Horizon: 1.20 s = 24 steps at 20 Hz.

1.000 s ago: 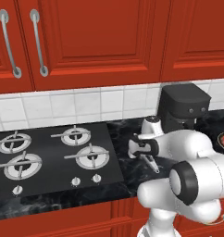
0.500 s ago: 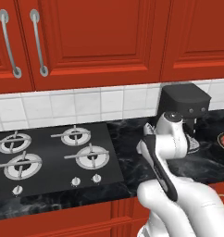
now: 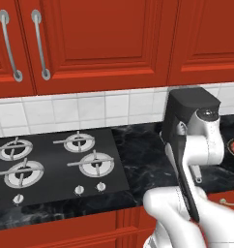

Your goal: Pick up the tongs from the counter and place them near the plate next to the oven.

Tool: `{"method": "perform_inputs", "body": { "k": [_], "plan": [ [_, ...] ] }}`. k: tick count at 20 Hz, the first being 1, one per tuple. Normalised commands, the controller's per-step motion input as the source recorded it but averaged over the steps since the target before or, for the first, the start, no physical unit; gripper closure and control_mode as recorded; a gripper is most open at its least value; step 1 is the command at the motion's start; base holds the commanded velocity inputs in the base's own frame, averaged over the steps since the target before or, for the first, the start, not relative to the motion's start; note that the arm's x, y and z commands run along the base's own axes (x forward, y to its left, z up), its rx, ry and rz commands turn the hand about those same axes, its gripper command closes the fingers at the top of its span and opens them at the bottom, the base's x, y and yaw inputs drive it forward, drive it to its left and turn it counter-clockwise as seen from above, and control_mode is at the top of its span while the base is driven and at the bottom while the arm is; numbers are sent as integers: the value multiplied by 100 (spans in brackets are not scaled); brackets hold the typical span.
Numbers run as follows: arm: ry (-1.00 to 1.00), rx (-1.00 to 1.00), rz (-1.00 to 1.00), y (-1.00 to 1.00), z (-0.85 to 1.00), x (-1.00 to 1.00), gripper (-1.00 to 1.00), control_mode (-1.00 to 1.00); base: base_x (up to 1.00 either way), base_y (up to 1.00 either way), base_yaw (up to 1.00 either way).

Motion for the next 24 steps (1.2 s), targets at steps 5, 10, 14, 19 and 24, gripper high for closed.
{"method": "perform_inputs", "body": {
  "k": [5, 10, 14, 19, 24],
  "plan": [
    [0, -5, -7, -87, 32, -7, 100, -100, 0, 0, 0],
    [0, -1, 0, -93, 4, 0, 100, -100, 0, 0, 0],
    [-2, 0, 0, -100, -2, 0, 100, -100, 0, 0, 0],
    [-3, 3, 0, -95, -19, 6, 100, -100, 0, 0, 0],
    [0, 0, 0, -70, -27, 21, 100, -100, 0, 0, 0]
  ]
}}
